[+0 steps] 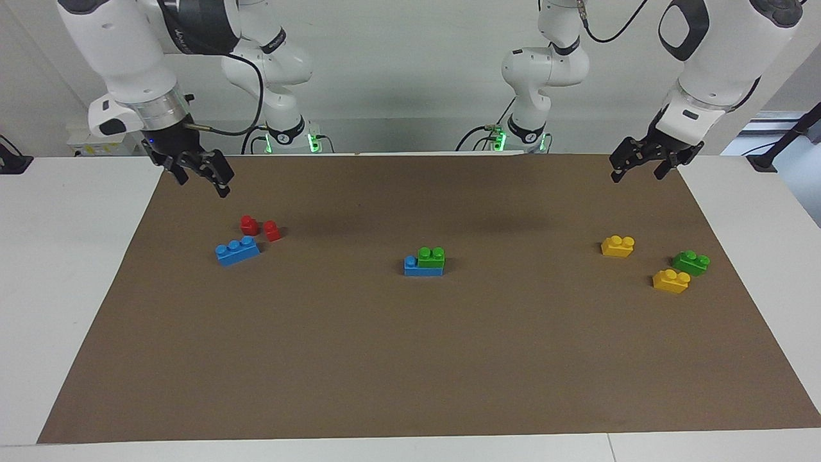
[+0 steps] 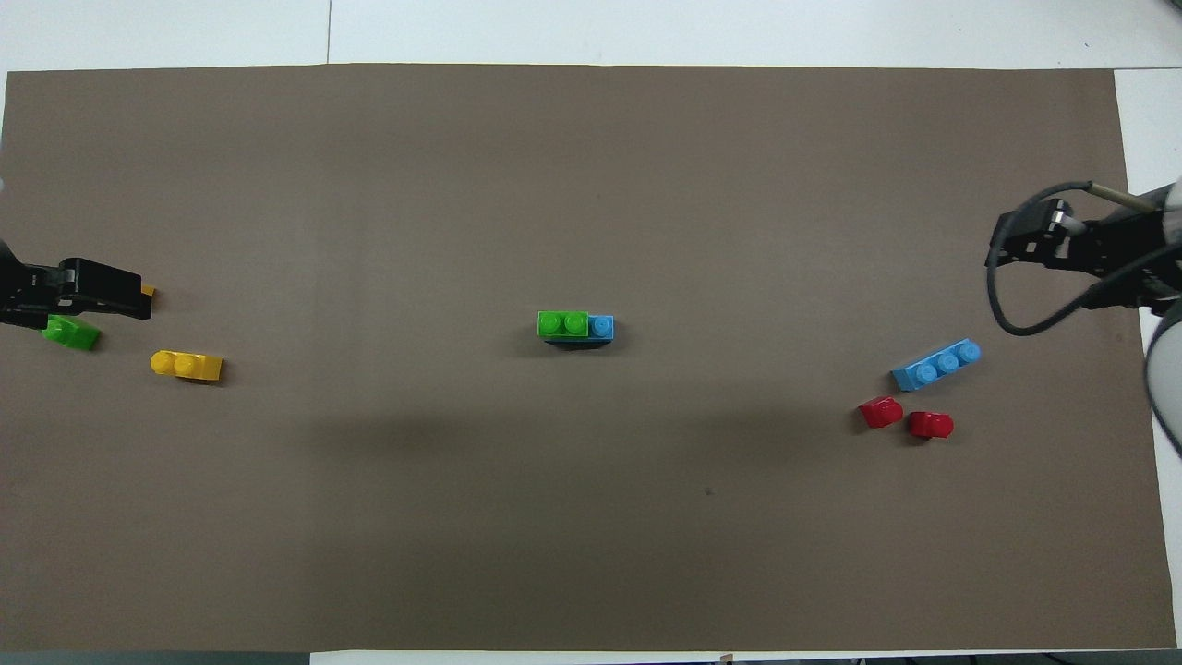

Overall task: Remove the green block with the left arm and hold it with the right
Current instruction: 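Move the left gripper and the right gripper toward the green-blue brick pair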

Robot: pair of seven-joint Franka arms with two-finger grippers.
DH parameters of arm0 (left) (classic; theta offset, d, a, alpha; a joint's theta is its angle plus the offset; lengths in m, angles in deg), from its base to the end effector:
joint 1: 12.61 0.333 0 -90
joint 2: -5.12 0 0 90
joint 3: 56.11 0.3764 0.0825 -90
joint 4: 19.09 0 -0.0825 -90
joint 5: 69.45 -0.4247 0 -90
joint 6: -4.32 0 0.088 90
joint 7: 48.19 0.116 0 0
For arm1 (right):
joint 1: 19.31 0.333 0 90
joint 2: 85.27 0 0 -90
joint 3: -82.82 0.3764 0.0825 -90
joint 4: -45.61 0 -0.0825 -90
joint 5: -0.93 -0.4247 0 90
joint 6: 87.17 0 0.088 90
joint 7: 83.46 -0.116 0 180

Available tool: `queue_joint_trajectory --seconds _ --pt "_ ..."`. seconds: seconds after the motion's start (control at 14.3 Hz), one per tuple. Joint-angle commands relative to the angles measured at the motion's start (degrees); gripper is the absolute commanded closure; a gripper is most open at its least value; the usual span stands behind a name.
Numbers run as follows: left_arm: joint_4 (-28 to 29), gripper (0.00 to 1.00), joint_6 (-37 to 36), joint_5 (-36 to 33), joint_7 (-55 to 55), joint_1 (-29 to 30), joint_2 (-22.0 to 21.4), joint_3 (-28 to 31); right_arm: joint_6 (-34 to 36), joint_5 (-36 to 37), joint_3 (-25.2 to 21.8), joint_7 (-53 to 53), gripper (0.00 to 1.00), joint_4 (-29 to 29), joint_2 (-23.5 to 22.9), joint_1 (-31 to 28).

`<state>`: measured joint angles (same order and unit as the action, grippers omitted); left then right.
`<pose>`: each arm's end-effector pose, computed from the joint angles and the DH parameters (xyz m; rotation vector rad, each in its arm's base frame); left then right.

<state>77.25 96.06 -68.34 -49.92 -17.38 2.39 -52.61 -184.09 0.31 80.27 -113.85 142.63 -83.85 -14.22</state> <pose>0.5776 -0.0141 0.6497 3.1197 0.0138 -0.0519 0.5939 0.0271 0.6380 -3.0313 0.7535 -0.0292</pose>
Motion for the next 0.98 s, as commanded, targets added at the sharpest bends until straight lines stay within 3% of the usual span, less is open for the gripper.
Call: queue_joint_trajectory --seconds 0.0,0.21,0.56,0.91 --pt "-0.1 0.00 1.1 -0.8 -3.0 0.0 -0.2 -0.7 -2.5 -5.8 0.0 -15.7 0.00 1.2 -2.0 2.0" --pt "0.4 0.00 2.1 -0.2 -10.0 -0.4 -0.3 -1.1 -9.2 -14.8 0.0 -31.4 0.00 5.7 -3.3 4.6" --pt "2.3 0.00 3.6 -0.1 -27.3 -4.8 -0.5 -1.1 -21.1 -25.8 0.0 -45.6 0.00 12.7 -4.7 9.1" --pt "4.0 0.00 5.5 0.8 -40.7 -7.4 -1.3 -1.2 -23.7 -32.7 0.0 -53.4 0.00 13.1 -8.7 13.0"
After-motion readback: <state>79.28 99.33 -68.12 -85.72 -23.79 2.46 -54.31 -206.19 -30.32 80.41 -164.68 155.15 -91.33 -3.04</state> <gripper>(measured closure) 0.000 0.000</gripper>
